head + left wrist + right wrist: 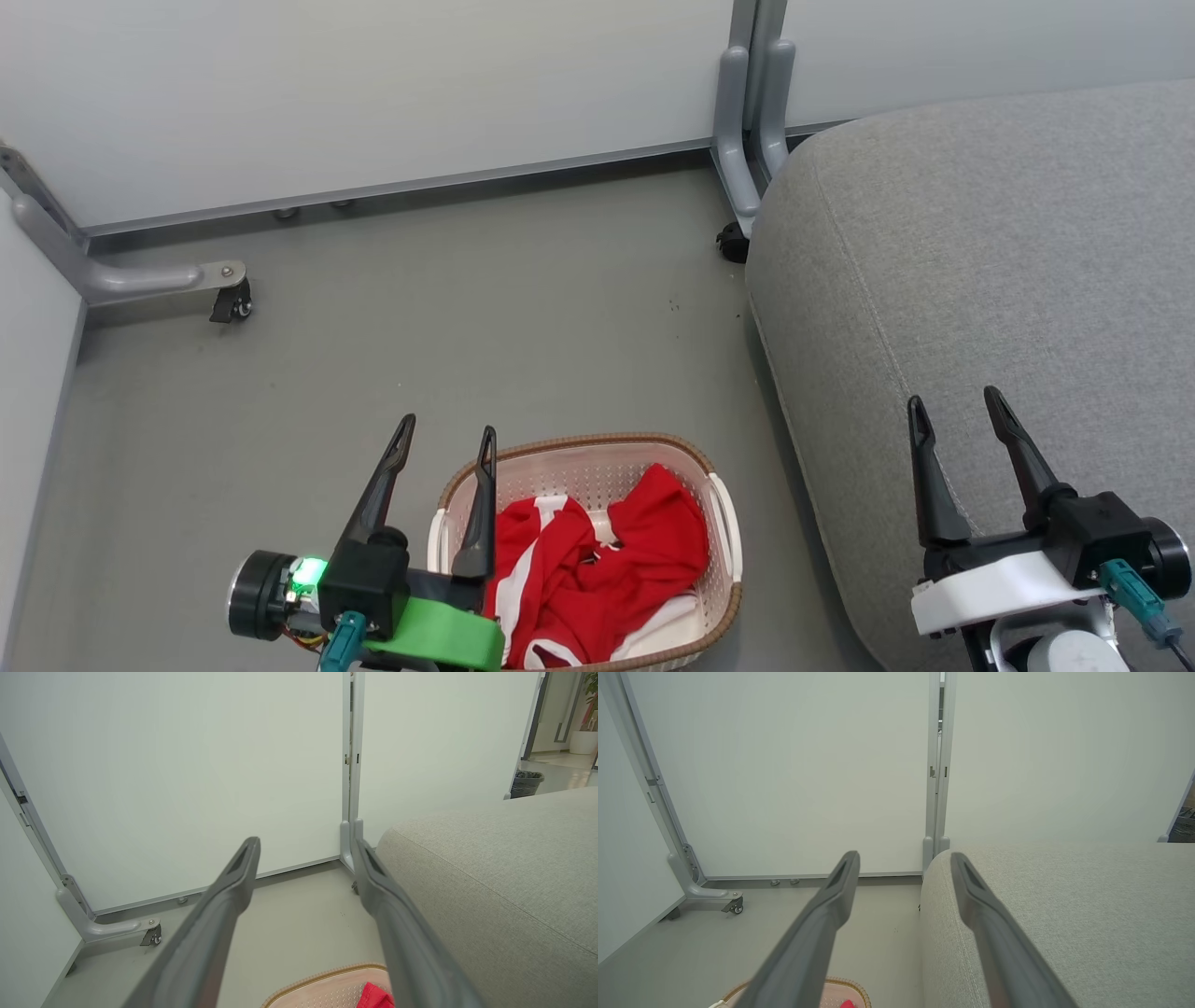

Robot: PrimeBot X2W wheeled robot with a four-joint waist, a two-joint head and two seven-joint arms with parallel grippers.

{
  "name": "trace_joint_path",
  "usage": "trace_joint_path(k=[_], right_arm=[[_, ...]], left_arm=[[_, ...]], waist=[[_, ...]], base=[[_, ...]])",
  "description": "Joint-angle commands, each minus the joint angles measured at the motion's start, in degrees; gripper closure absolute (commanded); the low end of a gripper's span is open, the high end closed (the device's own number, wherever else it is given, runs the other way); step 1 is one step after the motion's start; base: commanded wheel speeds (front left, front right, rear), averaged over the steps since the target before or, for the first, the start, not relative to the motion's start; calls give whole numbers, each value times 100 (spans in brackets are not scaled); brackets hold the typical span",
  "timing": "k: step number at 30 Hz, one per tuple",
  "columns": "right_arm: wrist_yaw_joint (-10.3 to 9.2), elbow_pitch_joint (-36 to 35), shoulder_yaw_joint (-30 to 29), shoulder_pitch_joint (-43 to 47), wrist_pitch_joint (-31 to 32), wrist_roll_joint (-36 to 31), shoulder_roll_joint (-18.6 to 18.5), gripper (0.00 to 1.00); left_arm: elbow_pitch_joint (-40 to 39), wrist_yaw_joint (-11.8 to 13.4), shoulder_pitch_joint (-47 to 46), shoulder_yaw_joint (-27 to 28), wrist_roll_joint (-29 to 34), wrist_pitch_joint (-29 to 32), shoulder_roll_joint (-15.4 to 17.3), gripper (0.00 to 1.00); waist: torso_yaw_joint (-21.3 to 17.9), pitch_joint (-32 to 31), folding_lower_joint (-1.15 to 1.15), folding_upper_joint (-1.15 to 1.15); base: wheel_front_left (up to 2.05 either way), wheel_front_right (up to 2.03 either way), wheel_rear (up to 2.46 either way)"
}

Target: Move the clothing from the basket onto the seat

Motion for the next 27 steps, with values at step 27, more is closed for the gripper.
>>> trace_joint_path(k=[27], right_arm=[[0, -91, -162, -496, -19, 140, -23, 0]], left_arm=[[1906, -79, -947, -519, -211, -1, 36, 0]], waist=[[-158, 1015, 0, 0]], base=[[0, 0, 0]])
